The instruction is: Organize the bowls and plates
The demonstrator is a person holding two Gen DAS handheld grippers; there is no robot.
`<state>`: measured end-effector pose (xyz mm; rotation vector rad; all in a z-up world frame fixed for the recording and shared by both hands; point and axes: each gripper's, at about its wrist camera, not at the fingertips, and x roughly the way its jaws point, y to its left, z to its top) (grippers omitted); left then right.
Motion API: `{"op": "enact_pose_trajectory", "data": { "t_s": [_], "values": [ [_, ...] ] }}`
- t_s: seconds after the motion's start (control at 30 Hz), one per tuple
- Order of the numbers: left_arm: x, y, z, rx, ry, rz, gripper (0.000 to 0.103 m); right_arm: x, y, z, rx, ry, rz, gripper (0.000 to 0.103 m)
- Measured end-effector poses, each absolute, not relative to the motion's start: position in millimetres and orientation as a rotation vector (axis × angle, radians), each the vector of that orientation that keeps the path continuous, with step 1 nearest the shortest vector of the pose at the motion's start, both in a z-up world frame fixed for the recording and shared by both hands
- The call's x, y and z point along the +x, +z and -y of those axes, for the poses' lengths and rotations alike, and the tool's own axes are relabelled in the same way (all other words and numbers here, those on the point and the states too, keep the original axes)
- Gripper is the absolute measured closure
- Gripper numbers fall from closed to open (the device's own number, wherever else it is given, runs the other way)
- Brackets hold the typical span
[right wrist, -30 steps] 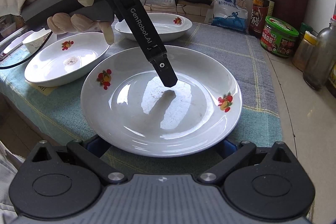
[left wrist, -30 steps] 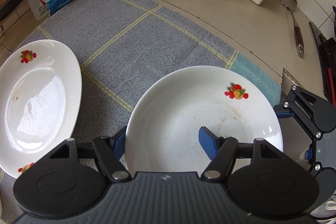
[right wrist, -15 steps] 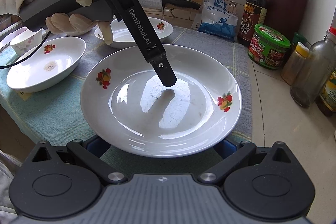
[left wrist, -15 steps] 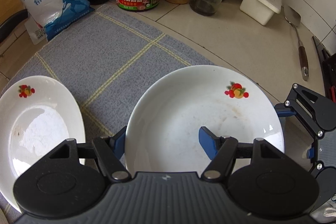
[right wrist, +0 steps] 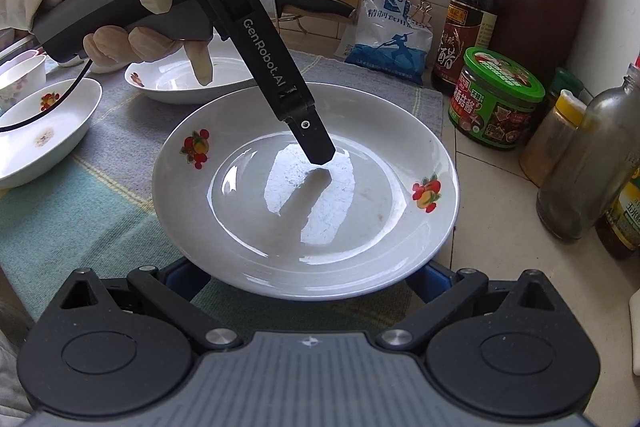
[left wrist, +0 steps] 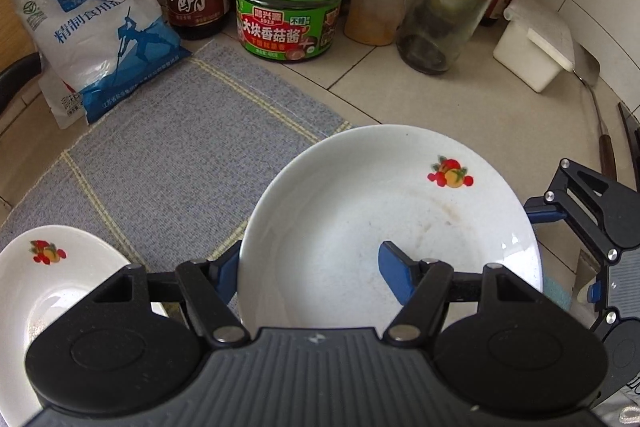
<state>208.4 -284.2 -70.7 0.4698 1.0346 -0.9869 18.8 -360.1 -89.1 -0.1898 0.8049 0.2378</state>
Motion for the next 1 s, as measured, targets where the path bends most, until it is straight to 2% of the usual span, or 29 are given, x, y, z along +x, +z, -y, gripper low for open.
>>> {"op": "enact_pose_trajectory", "data": {
  "t_s": [0.67,1.0],
  "values": [
    [225,-88,292,0.437,-0.976,-1.011,0.034,40,-96,372,-0.176,0.185,-0.816,0.000],
    [209,-71,279,0.440,-0.948,-0.949,0.030,31,-87,368,-0.169,0.138,-0.823,0.000]
  ]
}}
